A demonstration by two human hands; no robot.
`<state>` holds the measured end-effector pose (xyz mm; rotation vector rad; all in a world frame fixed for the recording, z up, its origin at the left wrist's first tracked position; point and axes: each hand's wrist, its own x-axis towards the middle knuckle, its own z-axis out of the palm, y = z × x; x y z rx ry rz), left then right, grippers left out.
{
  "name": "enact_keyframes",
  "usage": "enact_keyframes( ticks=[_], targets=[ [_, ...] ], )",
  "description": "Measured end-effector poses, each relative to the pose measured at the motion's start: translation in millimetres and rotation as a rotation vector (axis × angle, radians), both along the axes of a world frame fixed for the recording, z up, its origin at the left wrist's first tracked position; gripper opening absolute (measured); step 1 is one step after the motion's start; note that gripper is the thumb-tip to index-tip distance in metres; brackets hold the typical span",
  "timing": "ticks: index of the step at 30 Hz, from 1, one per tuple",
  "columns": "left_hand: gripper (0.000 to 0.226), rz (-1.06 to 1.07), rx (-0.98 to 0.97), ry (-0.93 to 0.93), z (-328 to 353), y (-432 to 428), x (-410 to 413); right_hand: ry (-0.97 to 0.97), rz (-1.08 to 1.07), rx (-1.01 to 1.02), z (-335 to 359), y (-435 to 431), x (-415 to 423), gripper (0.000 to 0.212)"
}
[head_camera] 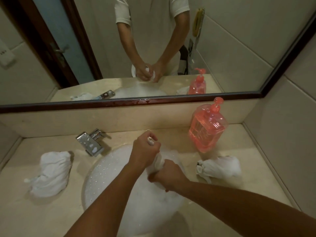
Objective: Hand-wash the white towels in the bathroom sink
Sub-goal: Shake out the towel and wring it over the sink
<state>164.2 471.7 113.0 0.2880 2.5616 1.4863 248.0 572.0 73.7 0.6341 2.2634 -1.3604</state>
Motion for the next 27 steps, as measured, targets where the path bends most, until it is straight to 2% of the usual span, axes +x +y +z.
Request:
enact_keyframes(
  ticks=[4, 10, 14, 17, 19, 23, 27],
  targets=[
    [0.018, 0.005, 0.034, 0.055, 9, 9, -3, 0.037, -0.026, -0.020, 14, 12, -2, 0.062],
    [0.008, 0.046, 0.358, -0.145, 34, 5, -4, 0.133, 0.005, -0.231, 57, 43, 7, 0.055],
    [0.012, 0.144, 0.486, -0.193, 41, 5, 1, 0.240, -0.215, -0.381, 68, 62, 14, 0.034],
    [0.024, 0.184, 0.485, -0.240, 32, 25, 10, 0.388, -0.388, -0.235, 60, 76, 20, 0.031],
    [0.025, 0.147, 0.473, -0.275, 21, 48, 25, 0.444, -0.498, -0.120, 51, 89, 34, 0.036],
    [0.013, 0.057, 0.438, -0.434, -15, 100, 66, 0.308, -0.683, 0.052, 31, 128, 76, 0.039],
    [0.020, 0.070, 0.353, -0.577, -67, 134, 105, 0.183, -0.690, 0.203, -5, 163, 108, 0.041]
  ],
)
